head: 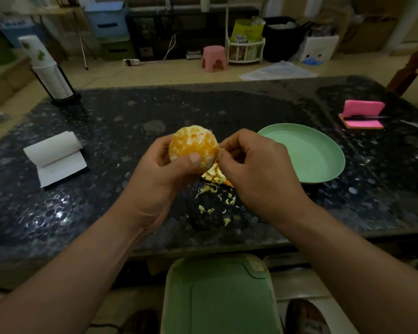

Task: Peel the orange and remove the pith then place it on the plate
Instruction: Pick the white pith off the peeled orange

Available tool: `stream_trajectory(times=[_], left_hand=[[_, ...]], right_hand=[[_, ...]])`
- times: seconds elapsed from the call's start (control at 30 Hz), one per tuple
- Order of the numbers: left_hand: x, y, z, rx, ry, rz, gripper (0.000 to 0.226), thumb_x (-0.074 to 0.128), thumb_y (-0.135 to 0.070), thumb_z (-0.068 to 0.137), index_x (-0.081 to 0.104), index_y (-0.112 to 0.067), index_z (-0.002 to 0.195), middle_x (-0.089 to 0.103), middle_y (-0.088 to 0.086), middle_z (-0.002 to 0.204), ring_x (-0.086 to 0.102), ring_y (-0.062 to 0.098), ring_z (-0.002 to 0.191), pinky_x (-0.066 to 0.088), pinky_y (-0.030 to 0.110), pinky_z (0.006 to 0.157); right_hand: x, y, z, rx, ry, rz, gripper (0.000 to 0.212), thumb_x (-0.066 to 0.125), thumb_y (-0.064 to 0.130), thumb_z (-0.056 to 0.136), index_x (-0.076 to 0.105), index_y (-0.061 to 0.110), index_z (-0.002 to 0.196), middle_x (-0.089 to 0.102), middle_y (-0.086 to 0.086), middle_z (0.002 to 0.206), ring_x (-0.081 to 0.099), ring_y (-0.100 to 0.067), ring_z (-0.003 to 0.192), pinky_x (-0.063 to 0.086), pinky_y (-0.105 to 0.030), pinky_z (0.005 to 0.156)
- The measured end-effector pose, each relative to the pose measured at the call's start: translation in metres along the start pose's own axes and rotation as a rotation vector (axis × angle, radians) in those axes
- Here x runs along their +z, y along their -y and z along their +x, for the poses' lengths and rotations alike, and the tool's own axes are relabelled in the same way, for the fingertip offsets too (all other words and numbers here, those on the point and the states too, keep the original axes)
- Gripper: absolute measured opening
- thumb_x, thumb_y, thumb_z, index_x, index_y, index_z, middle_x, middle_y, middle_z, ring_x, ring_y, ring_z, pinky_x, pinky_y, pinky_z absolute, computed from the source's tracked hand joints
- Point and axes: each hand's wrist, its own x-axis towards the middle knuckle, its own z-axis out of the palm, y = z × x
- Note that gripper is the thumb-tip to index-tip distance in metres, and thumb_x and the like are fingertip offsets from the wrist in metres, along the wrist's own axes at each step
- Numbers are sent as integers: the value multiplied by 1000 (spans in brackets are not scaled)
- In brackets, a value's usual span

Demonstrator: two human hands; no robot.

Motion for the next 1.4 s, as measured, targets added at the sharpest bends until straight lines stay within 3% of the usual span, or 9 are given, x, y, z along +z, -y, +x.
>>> stream_trajectory(times=[0.2,0.43,0.67,0.77,0.93,1.1,1.27,1.33,1.4], left_hand=[[2,0,-2,-6,11,-8,60,74,-17,84,57,-7,141,73,14,131,74,29,114,61,33,87],[-1,-4,-2,-154,84,-220,58,65,-21,90,58,0,143,68,21,138,69,30,120,63,38,93],[-15,-8,-2,-254,147,-341,93,97,-31,66,57,-4,146,62,23,146,58,42,138,62,39,93],[-18,-5,0,-287,87,-342,72,78,-29,85,55,-5,149,62,22,147,55,42,141,63,37,92],[-18,3,3,-301,-33,-284,51,73,-25,93,62,-6,138,70,18,137,65,35,132,64,35,85],[-15,5,-1,-319,-126,-249,45,70,-24,85,66,-7,127,72,18,133,66,35,130,66,34,81],[-20,6,0,-328,-145,-253,30,61,-19,101,65,-7,129,67,22,140,60,41,135,66,34,82],[-21,7,0,-331,-146,-257,32,62,-19,101,64,-7,131,66,21,141,61,40,135,66,33,78],[-21,8,0,-338,-151,-254,32,62,-19,101,64,-7,131,66,20,140,62,39,134,65,32,76]], right_hand=[[1,-1,-1,-38,-53,-9,6,72,23,97,72,22,91,66,12,72,64,-8,67,56,-38,63],[0,-5,3,33,-35,90,8,71,20,96,70,23,89,67,9,71,65,-10,67,53,-28,59],[10,-21,14,160,116,108,20,55,20,108,74,26,112,77,9,92,73,-4,80,62,-32,70],[19,-22,12,145,223,-42,27,46,23,109,71,28,119,75,5,101,70,-13,83,59,-38,73],[29,-25,12,171,325,-284,33,48,32,109,59,15,83,61,3,79,58,-25,76,45,-40,64],[27,-35,14,160,363,-239,34,49,7,99,78,23,106,58,11,91,50,-7,71,35,-29,60],[31,-40,14,147,375,-334,37,53,37,107,61,25,72,53,7,68,48,-17,70,26,-30,54],[33,-45,12,127,368,-361,35,54,30,105,65,25,73,62,5,80,57,-24,83,40,-35,61],[31,-43,11,127,364,-390,24,55,15,99,76,24,101,69,3,111,61,-25,107,52,-40,82]])
